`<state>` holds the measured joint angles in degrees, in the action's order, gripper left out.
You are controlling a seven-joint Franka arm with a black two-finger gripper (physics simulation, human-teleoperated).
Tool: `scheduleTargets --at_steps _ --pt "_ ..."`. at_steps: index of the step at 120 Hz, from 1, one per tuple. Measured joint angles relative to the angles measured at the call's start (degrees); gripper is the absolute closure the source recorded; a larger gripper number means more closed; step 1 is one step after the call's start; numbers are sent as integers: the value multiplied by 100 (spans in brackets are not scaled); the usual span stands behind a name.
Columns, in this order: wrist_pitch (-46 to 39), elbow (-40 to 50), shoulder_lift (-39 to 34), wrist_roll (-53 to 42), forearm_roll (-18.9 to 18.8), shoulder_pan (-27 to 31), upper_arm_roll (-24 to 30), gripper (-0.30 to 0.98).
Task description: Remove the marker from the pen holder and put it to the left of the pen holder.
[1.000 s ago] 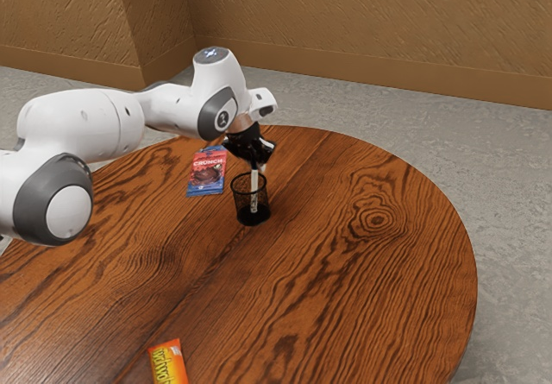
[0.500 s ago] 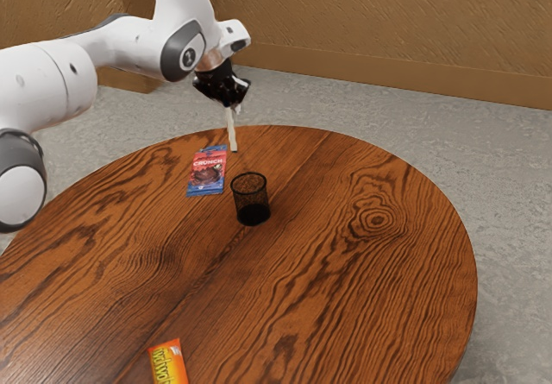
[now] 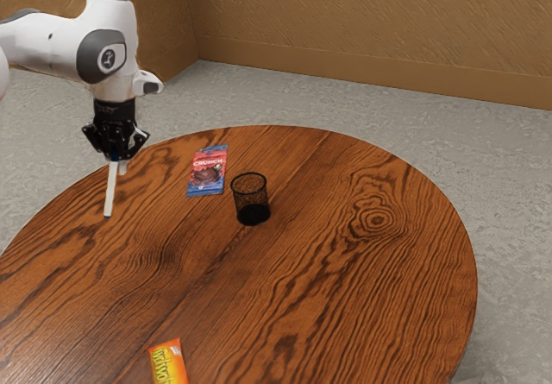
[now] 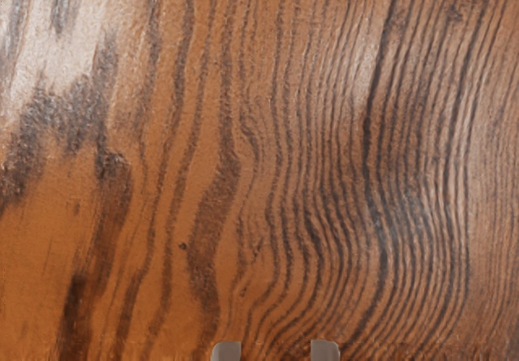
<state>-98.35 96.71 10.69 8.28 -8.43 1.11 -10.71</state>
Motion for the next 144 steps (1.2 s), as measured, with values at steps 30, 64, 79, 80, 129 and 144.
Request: scheduleTargets --at_steps 30,64,79,80,129,144 --pt "978 740 313 71 -140 1 -206 75" --pt "915 763 1012 125 -185 -73 -202 75" --pt "771 764 1144 143 -186 -120 -197 75" --pt "759 765 1151 145 -186 -121 -196 75" --pt "506 754 1238 179 -65 -196 -158 41" --pt "487 746 1223 176 -46 -204 -153 23"
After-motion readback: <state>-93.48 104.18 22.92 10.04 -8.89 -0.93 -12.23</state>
